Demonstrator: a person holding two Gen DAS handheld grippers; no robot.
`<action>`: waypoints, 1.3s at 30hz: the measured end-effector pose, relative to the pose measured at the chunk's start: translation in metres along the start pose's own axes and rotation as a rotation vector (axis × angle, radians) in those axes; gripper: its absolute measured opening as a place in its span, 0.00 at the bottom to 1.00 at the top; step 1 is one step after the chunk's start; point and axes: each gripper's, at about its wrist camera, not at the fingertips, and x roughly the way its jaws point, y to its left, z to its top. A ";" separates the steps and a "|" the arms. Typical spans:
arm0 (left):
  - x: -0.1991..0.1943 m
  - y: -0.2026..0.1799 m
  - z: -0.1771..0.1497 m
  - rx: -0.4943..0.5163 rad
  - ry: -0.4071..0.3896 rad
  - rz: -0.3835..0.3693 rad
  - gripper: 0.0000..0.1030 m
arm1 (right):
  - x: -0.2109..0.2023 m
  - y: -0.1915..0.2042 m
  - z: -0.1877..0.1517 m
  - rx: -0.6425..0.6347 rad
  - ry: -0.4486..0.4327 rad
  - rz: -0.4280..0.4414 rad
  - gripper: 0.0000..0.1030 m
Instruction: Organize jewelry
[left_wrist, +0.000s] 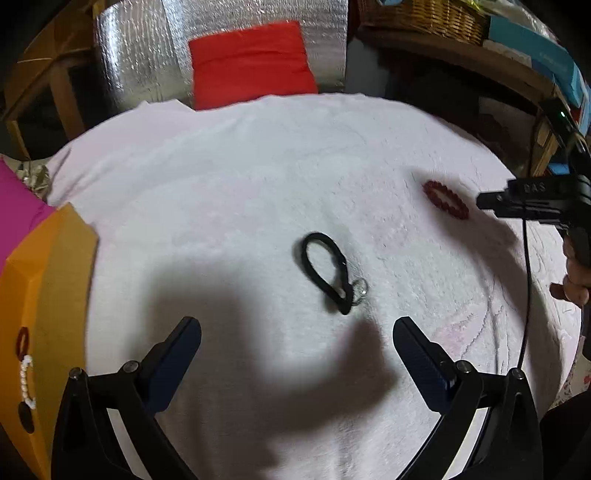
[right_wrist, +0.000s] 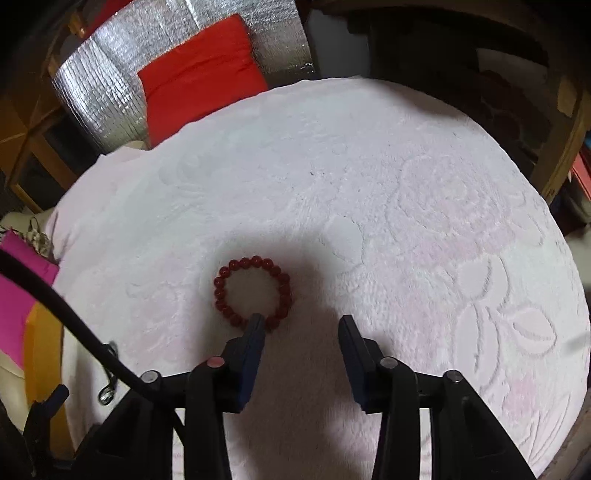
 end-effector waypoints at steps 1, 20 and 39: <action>0.004 -0.002 0.002 -0.008 0.011 -0.008 0.96 | 0.004 0.002 0.002 -0.004 0.005 -0.002 0.38; 0.021 0.003 0.009 -0.107 0.050 -0.063 0.76 | 0.033 0.033 0.007 -0.129 -0.008 -0.066 0.10; 0.035 -0.003 0.023 -0.112 0.004 -0.050 0.31 | 0.016 0.051 -0.017 -0.064 0.112 0.239 0.10</action>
